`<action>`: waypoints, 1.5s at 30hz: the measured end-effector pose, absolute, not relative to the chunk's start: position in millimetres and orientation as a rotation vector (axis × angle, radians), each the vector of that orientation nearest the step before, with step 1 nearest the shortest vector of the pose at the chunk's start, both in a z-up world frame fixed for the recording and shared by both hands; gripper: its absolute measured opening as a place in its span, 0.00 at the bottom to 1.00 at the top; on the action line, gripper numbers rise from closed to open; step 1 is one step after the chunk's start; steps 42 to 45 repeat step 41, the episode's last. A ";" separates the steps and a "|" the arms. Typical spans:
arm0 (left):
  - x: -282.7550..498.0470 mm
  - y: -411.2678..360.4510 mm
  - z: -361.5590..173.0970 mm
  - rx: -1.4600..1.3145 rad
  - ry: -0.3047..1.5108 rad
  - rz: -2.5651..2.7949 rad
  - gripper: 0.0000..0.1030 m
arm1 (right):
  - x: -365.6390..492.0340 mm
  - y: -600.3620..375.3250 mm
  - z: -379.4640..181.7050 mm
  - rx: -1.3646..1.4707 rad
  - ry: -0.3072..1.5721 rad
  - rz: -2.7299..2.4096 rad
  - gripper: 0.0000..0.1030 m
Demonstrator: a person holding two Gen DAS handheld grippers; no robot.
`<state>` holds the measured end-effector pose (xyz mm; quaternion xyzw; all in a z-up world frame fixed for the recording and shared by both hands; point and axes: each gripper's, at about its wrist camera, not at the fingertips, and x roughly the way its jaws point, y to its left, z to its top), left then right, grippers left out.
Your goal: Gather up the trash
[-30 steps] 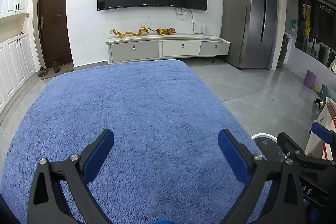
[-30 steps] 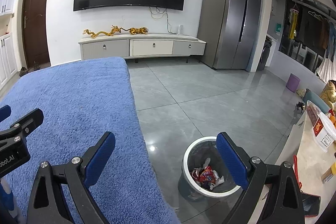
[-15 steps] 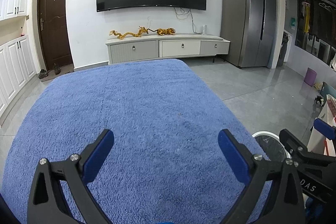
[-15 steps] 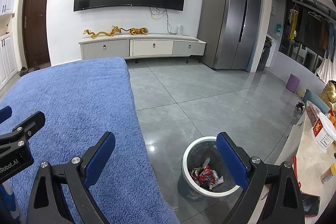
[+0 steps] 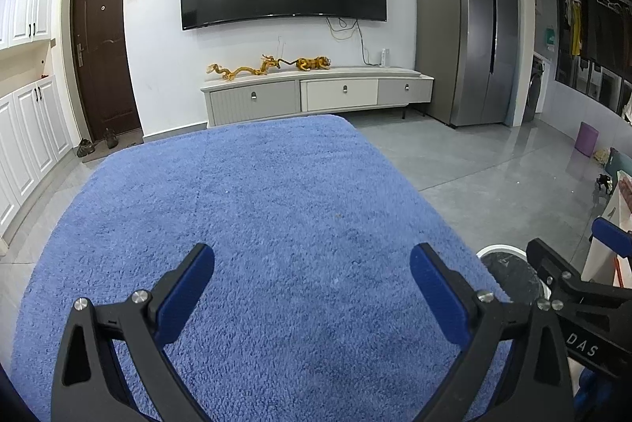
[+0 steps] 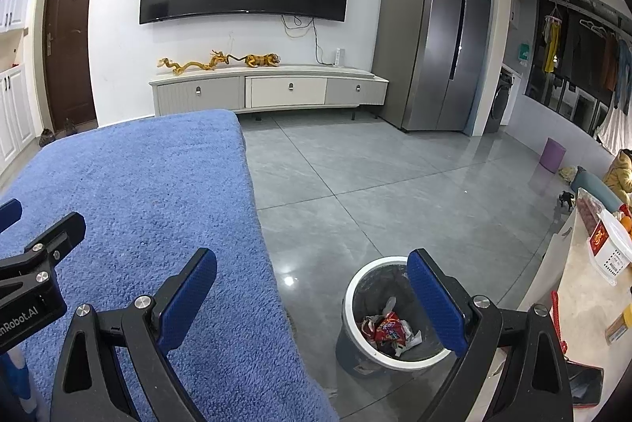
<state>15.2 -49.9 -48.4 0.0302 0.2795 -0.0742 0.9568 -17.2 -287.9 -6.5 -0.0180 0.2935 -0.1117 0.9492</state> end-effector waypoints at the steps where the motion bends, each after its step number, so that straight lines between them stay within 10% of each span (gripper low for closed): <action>1: 14.1 -50.5 -47.9 0.062 0.566 -0.149 0.97 | -18.2 -288.0 -6.2 -0.035 0.595 -0.227 0.94; 45: 5.6 -58.2 -51.2 0.099 0.601 -0.159 0.97 | -26.6 -290.7 -5.2 -0.043 0.602 -0.262 0.95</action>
